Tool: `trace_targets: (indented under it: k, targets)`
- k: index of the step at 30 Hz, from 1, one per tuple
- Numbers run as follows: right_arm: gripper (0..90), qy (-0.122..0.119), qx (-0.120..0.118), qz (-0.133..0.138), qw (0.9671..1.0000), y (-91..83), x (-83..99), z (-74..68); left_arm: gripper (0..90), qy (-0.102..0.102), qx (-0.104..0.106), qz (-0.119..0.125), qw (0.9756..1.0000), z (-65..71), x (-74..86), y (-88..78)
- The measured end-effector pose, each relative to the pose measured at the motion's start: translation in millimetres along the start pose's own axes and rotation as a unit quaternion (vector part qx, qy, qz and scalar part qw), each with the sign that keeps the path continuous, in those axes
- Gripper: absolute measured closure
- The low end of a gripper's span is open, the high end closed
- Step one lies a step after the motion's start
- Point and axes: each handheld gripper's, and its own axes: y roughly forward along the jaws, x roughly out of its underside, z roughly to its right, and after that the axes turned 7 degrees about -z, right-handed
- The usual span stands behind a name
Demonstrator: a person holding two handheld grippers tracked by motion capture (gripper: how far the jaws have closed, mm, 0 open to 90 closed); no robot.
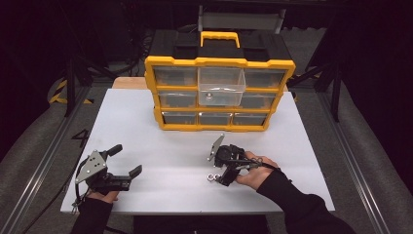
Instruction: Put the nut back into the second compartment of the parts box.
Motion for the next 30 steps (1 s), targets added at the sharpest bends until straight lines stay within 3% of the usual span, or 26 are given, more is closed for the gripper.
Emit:
trace_targets:
  k: [6, 9, 12, 16, 20, 30]
  targets:
    - [33.0, -0.017, -0.002, -0.012, 0.9998, 9.8, -2.3, -6.2, 1.0, -0.001, 0.0, 0.0, 1.0, 0.0, 0.1, 0.1]
    - [45.1, -0.025, -0.012, -0.016, 0.9995, 12.2, -4.6, -9.6, 1.0, 0.0, 0.001, -0.002, 1.0, 0.0, -0.1, 0.1]
    - [50.4, -0.034, -0.02, -0.017, 0.9991, 15.4, -6.9, -11.5, 0.9, -0.002, 0.001, 0.001, 1.0, 0.3, -0.1, 0.2]
    - [58.8, -0.025, -0.031, -0.022, 0.999, 19.4, -10.3, -11.7, 1.0, -0.001, -0.001, 0.0, 1.0, 0.2, 0.2, 0.2]
    - [66.6, -0.025, -0.026, -0.025, 0.999, 20.9, -11.5, -9.7, 1.0, 0.0, 0.0, -0.001, 1.0, 0.0, 0.0, 0.0]
    - [69.8, -0.02, -0.033, -0.029, 0.9988, 13.4, -9.4, -7.7, 1.0, -0.001, 0.0, 0.0, 1.0, 0.2, -0.1, 0.0]
